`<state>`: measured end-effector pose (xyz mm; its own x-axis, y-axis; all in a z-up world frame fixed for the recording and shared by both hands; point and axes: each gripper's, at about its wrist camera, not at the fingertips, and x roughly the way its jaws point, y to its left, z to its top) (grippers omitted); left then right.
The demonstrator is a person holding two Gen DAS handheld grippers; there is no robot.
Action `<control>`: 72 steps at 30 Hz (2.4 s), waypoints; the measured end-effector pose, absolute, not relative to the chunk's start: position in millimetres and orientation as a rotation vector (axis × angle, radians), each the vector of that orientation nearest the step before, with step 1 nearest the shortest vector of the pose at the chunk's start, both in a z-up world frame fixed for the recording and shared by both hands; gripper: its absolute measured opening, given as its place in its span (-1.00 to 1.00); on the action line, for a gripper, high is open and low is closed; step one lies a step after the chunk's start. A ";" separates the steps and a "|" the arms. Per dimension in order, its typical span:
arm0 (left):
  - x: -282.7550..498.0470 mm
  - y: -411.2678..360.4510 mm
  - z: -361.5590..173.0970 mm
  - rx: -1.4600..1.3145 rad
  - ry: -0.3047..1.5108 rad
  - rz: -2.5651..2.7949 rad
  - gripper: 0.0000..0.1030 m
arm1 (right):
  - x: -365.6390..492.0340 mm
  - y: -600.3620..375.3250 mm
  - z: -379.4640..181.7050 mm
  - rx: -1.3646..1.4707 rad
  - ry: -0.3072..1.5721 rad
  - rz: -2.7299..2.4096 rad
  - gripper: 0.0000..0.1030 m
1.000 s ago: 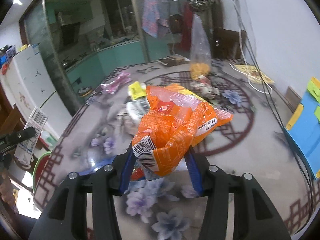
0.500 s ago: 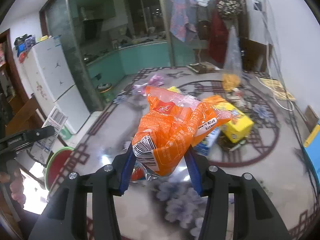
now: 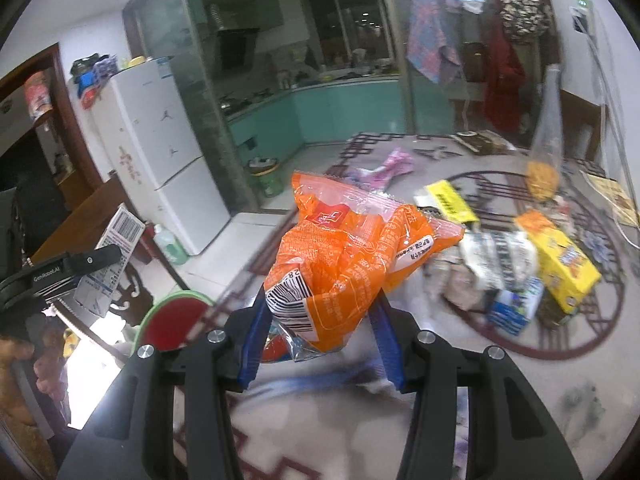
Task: Collect trash
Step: 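Carry the orange snack bag and white milk carton to the red bucket, then open both tools over the red bucket to drop the items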
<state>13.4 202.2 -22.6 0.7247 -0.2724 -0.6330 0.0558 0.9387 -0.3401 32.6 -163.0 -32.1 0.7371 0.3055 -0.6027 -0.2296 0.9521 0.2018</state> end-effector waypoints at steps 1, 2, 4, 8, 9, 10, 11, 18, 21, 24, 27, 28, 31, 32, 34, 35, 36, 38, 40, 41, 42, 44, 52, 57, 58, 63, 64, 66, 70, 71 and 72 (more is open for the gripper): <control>12.5 207.3 -23.5 -0.312 0.744 -0.177 -0.02 | 34.8 -155.0 -32.1 0.110 0.684 0.310 -0.09; 12.3 211.3 -24.4 -0.313 0.745 -0.171 -0.02 | 36.5 -146.5 -32.2 0.105 0.686 0.326 -0.09; 11.6 219.8 -26.7 -0.317 0.749 -0.156 -0.02 | 39.7 -131.5 -32.3 0.100 0.691 0.357 -0.09; 7.7 236.6 -30.1 -0.307 0.751 -0.098 -0.02 | 47.2 -98.0 -35.3 0.079 0.704 0.421 -0.09; 8.9 237.5 -30.5 -0.298 0.749 -0.079 -0.02 | 48.2 -91.1 -36.8 0.073 0.707 0.433 -0.09; 7.8 241.2 -30.8 -0.289 0.746 -0.064 -0.02 | 49.5 -84.3 -38.5 0.067 0.712 0.447 -0.09; 5.8 245.6 -30.5 -0.277 0.740 -0.042 -0.02 | 51.5 -76.3 -40.7 0.063 0.720 0.463 -0.09; 3.4 266.5 -35.7 -0.290 0.747 0.001 -0.02 | 68.7 -29.9 -69.3 0.094 0.839 0.583 -0.09; 4.2 272.3 -38.9 -0.290 0.755 0.018 -0.02 | 76.2 -11.1 -78.5 0.121 0.888 0.634 -0.09; 5.0 278.8 -44.6 -0.296 0.771 0.041 -0.02 | 82.5 4.2 -85.6 0.143 0.916 0.667 -0.09; 4.8 288.7 -50.5 -0.304 0.785 0.066 -0.02 | 87.4 16.1 -90.0 0.146 0.933 0.699 -0.09; 4.7 291.9 -52.3 -0.306 0.789 0.072 -0.02 | 88.1 19.5 -90.6 0.142 0.936 0.707 -0.09; 5.3 295.9 -57.1 -0.319 0.804 0.081 -0.02 | 87.7 30.8 -92.5 0.118 0.937 0.731 -0.07; 5.6 296.8 -58.1 -0.325 0.808 0.081 -0.02 | 87.7 33.4 -93.8 0.114 0.939 0.739 -0.06; 5.6 297.6 -57.4 -0.343 0.804 0.078 -0.01 | 87.1 37.5 -94.7 0.097 0.940 0.749 0.03; 4.7 298.6 -56.5 -0.351 0.796 0.081 0.10 | 87.5 38.9 -95.4 0.086 0.937 0.743 0.08; 4.0 299.6 -55.1 -0.356 0.787 0.084 0.19 | 87.0 39.4 -95.6 0.075 0.931 0.732 0.15; 3.4 299.7 -53.0 -0.356 0.772 0.094 0.36 | 86.1 34.9 -96.2 0.081 0.923 0.711 0.18; 4.3 298.7 -54.2 -0.357 0.780 0.090 0.37 | 87.2 26.8 -98.2 0.107 0.933 0.703 0.18; 5.2 297.4 -55.4 -0.358 0.788 0.088 0.38 | 87.3 20.8 -99.3 0.127 0.941 0.698 0.18; 5.8 296.0 -55.8 -0.359 0.792 0.084 0.38 | 87.7 15.8 -99.5 0.141 0.944 0.691 0.18; 6.2 293.5 -55.4 -0.354 0.792 0.080 0.39 | 85.6 4.1 -97.5 0.161 0.942 0.678 0.18; 12.1 258.6 -44.5 -0.351 0.777 -0.002 0.41 | 58.2 -53.0 -81.0 0.138 0.873 0.583 0.29; 18.9 224.2 -39.5 -0.286 0.784 -0.051 0.41 | 46.5 -106.2 -75.0 0.140 0.850 0.490 0.44; 20.6 216.3 -39.4 -0.280 0.787 -0.063 0.41 | 44.9 -118.8 -74.0 0.149 0.845 0.468 0.44; 27.9 188.0 -42.0 -0.286 0.811 -0.120 0.41 | 39.3 -192.8 -67.9 0.149 0.813 0.320 0.50; 29.4 180.7 -42.6 -0.286 0.817 -0.134 0.41 | 40.6 -211.6 -65.4 0.149 0.801 0.277 0.56; 30.2 168.8 -42.6 -0.283 0.820 -0.154 0.42 | 44.9 -248.6 -60.3 0.143 0.775 0.194 0.60; 34.8 133.0 -38.3 -0.248 0.810 -0.211 0.49 | 65.6 -320.7 -47.4 0.041 0.740 -0.006 0.76; 35.3 125.9 -37.9 -0.241 0.810 -0.222 0.50 | 73.6 -340.7 -47.9 0.043 0.752 -0.042 0.79; 37.0 115.1 -37.7 -0.231 0.811 -0.240 0.51 | 81.3 -358.6 -51.2 0.070 0.774 -0.058 0.79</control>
